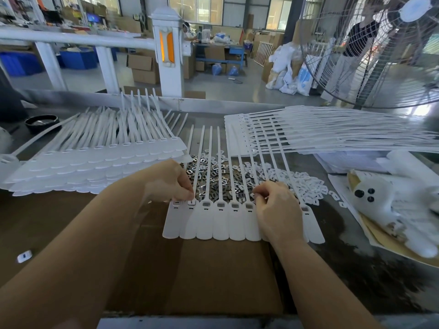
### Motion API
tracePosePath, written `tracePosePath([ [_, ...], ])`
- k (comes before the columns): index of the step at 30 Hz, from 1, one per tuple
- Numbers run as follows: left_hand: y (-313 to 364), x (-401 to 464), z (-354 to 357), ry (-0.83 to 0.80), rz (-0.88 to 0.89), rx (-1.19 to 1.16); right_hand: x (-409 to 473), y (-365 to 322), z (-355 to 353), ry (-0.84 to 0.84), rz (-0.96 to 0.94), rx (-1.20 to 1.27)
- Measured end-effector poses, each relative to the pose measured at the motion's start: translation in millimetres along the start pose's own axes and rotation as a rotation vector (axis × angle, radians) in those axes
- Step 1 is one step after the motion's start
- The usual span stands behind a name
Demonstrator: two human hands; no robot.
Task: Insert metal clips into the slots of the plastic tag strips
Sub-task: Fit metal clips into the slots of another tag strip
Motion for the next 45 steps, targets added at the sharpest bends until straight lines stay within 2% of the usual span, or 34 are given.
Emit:
tracePosePath([
  [8,2,2,1,0.033,0.044,0.045,1,0,0,0.001,-0.002,-0.001],
  [15,4,3,-1,0.138,0.058,-0.203,1,-1,0,0.008,-0.004,0.005],
  [22,-4,3,-1,0.12,0.005,-0.326,0,1,0,0.011,-0.003,0.006],
  [31,1,-3,0,0.039,0.048,-0.213,0,-1,0,-0.007,0.003,0.021],
  [38,-2,-1,-3,0.115,0.071,-0.247,-1,-1,-1,-0.01,0.004,0.016],
  [45,3,-3,-2,0.045,0.107,-0.165,-1,-1,-1,-0.015,0.009,0.02],
])
Point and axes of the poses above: each hand's wrist, its own x-axis towards the middle knuckle, its own z-axis out of the palm, y = z × x, the point moved 8 cm from there along x, towards the middle knuckle, and after that the axes turned 10 degrees about -x, right-handed, at the moved point
